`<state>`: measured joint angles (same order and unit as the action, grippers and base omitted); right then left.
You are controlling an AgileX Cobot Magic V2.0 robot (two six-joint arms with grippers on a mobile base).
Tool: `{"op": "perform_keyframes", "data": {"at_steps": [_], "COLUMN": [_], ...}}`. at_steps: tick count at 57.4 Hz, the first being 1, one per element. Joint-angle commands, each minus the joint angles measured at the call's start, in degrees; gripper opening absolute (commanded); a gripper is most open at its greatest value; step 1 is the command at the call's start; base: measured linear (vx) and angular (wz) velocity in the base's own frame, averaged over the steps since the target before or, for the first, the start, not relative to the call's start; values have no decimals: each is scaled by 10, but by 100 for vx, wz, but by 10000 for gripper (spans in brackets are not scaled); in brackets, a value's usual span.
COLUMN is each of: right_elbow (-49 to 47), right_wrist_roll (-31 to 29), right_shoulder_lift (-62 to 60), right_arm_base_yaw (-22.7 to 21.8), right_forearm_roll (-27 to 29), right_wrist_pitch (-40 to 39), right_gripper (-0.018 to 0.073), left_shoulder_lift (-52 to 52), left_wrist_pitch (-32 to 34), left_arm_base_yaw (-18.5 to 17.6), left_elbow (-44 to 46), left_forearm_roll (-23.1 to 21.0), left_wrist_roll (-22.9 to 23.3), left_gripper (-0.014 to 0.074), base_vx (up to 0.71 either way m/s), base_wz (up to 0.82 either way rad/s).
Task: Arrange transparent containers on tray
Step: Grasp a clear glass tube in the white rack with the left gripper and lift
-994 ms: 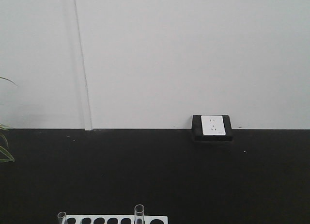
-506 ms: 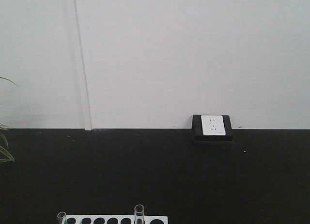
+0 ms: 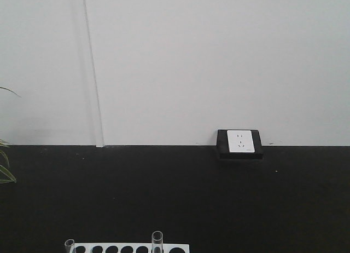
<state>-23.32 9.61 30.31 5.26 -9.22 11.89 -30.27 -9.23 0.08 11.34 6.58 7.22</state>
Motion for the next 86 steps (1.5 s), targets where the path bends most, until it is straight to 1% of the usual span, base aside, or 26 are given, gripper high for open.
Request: {"op": "perform_keyframes", "data": {"at_steps": [1, 4, 8, 13, 16, 21, 25, 30, 33, 40, 49, 52, 57, 62, 75, 83, 86], "right_elbow": [-19, -19, -19, -19, -19, -19, -19, -19, -19, -19, -19, -19, -19, -19, -19, -19, -19], "right_wrist_roll": [-4, -4, -4, -4, -4, -4, -4, -4, -4, -4, -4, -4, -4, -4, -4, -4, -4], "right_shoulder_lift": [3, 3, 3, 3, 3, 3, 3, 3, 3, 3, 3, 3, 3, 3, 3, 3, 3], "right_arm_base_yaw": [-1, -1, -1, -1, -1, -1, -1, -1, -1, -1, -1, -1, -1, -1, -1, -1, -1], "right_forearm_roll": [-3, -3, -2, -2, -2, -2, -2, -2, -2, -3, -3, -3, -3, -3, -3, -4, -5], "right_wrist_pitch": [-48, -48, -48, -48, -48, -48, -48, -48, -46, -34, -24, -24, -22, -21, -20, -19, -18], "right_gripper": [427, 491, 551, 588, 594, 592, 593, 593, 593, 593, 593, 593, 593, 593, 593, 593, 593], "left_shoulder_lift": [-4, -6, -12, -29, -42, -77, -113, -156, -190, -263, -339, -362, -397, -424, -485, -517, -529], "left_wrist_pitch": [109, 126, 147, 170, 183, 218, 262, 321, 346, 388, 484, 491, 501, 529, 543, 577, 586], "left_arm_base_yaw": [-3, -7, -20, -43, -56, -93, -121, -142, -149, -149, -149, -149, -149, -149, -149, -149, -149], "left_elbow": [0, -2, -2, -2, -2, -2, -2, -2, -2, -2, 1, 10, 27, 48, 88, 90, 90], "left_forearm_roll": [-27, -26, -22, 2, 22, 54, 77, 104, 104, 86, 78, 75, 57, 43, 50, 49, 49], "left_wrist_roll": [5, 5, 2, 0, 1, 10, 23, 31, 33, 33, 35, 37, 37, 36, 37, 38, 46], "left_gripper": [408, 436, 463, 477, 477, 477, 478, 478, 478, 479, 479, 479, 479, 479, 479, 479, 479], "base_vx": [0, 0, 0, 0, 0, 0, 0, 0, 0, 0, 0, 0, 0, 0, 0, 0, 0], "base_wz": [0, 0, 0, 0, 0, 0, 0, 0, 0, 0, 0, 0, 0, 0, 0, 0, 0]}}
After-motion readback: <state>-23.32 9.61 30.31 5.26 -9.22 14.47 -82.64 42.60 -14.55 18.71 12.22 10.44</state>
